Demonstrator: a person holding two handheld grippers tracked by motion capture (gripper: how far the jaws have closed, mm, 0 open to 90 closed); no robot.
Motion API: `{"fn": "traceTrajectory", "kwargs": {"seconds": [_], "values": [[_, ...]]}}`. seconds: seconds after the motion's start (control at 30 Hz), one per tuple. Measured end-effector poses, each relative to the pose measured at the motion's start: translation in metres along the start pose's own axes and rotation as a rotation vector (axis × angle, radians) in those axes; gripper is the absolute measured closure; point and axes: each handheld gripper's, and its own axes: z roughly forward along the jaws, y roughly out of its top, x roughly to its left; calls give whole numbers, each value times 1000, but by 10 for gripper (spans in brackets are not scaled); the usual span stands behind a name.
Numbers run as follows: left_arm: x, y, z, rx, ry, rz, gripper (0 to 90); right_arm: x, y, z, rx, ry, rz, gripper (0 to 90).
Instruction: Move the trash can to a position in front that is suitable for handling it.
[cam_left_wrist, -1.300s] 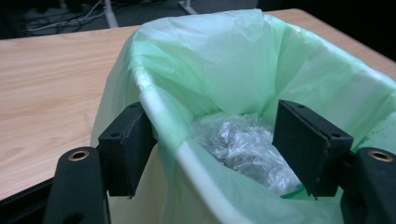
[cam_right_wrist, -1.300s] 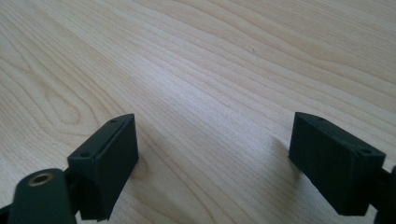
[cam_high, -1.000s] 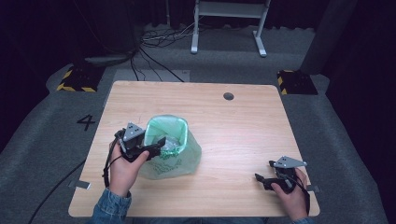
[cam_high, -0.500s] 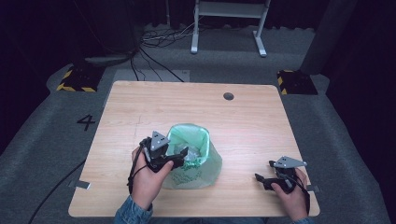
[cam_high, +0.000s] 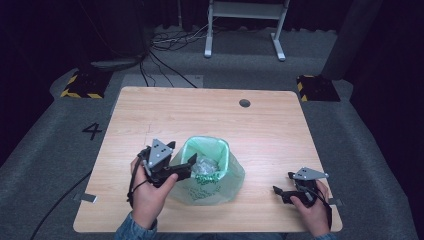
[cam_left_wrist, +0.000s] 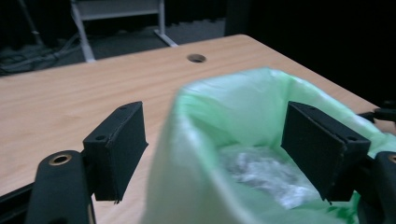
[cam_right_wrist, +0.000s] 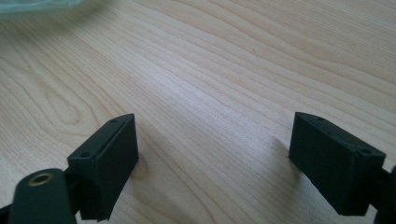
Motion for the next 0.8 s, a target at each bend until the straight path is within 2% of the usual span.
{"fn": "traceTrajectory", "kwargs": {"seconds": [0.1,0.17,0.2,0.23,0.27,0.3,0.33,0.37,0.4,0.43,0.47,0.5,0.57,0.67,0.73,0.8], "values": [[23,-7,-3,23,78,9,256,0,0,0,0,1,0,163],[36,-16,2,61,107,10,264,0,0,0,-2,4,-3,180],[40,-21,6,75,116,13,269,1,0,-2,-16,12,-1,306],[45,-26,10,92,116,6,269,1,0,-2,-16,12,-1,306],[48,-31,14,118,113,0,275,3,0,-3,-20,13,-3,347],[50,-35,19,132,108,-4,279,7,2,-3,-25,16,-15,334],[51,-43,28,171,80,-18,280,9,4,-3,-30,10,-26,333],[51,-43,28,171,80,-18,281,9,4,-3,-30,10,-26,333],[50,-47,32,177,63,-21,286,14,9,-4,-46,10,-36,334],[48,-50,35,186,43,-24,286,17,11,-4,-54,15,-42,334],[40,-55,41,219,0,-22,287,19,12,-4,-61,18,-50,333],[35,-55,43,233,-12,-11,287,21,14,-4,-65,21,-55,334],[31,-56,45,238,-19,5,287,23,15,-4,-68,30,-58,334],[18,-56,51,252,3,40,315,28,19,-5,-78,48,-65,334],[11,-57,53,275,-17,43,317,30,20,-5,-78,57,-71,333],[4,-58,55,278,-47,43,312,33,20,-8,-78,63,-80,331]]}}
